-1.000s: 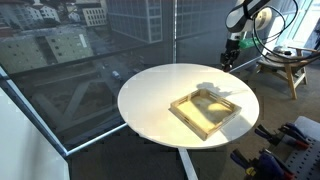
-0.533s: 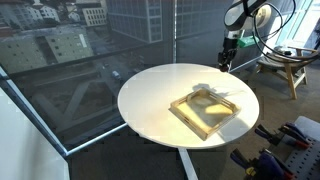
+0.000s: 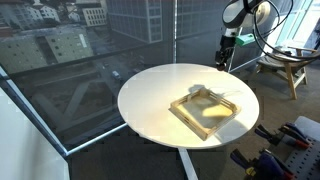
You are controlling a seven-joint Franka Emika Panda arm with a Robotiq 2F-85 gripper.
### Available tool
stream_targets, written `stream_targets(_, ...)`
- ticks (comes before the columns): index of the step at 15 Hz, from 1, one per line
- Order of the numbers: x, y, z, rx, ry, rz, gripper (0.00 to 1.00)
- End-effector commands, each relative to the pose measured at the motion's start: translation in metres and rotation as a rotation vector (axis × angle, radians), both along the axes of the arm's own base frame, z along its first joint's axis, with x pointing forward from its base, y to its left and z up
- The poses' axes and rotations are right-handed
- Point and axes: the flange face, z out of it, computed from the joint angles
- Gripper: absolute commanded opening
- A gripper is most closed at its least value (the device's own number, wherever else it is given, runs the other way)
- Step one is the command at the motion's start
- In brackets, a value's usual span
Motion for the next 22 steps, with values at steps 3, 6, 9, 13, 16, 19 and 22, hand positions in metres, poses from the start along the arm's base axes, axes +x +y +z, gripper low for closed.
stream_targets(3,-0.010,0.021,0.014,-0.004,-0.018,0.060,0.35)
stream_targets(6,-0.012,0.031,0.015,-0.012,-0.017,0.079,0.35)
stream_targets(9,-0.015,0.038,0.013,-0.031,-0.012,0.101,0.35)
stream_targets(13,-0.020,0.047,0.007,-0.056,-0.008,0.134,0.35)
stream_targets(16,-0.024,0.055,0.004,-0.061,-0.010,0.153,0.35)
stream_targets(19,-0.026,0.064,0.002,-0.060,-0.015,0.169,0.35)
stream_targets(22,-0.031,0.074,0.002,-0.056,-0.016,0.186,0.35)
